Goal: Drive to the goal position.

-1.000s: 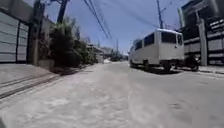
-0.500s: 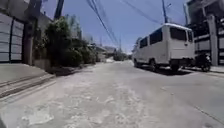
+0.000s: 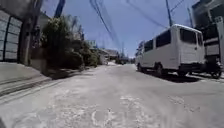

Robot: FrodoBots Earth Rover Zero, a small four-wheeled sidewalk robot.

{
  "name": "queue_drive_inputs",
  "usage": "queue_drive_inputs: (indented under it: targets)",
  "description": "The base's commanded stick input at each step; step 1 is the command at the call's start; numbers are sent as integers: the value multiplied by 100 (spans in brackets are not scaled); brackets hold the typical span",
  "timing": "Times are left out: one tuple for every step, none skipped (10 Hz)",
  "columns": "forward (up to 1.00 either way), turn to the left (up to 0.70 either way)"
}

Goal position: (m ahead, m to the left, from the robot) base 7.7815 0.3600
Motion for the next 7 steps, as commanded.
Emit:
queue_drive_inputs:
  targets:
    - [100, 3]
    - [100, 3]
    - [100, 3]
    - [100, 3]
    - [100, 3]
    - [100, 3]
    - [100, 3]
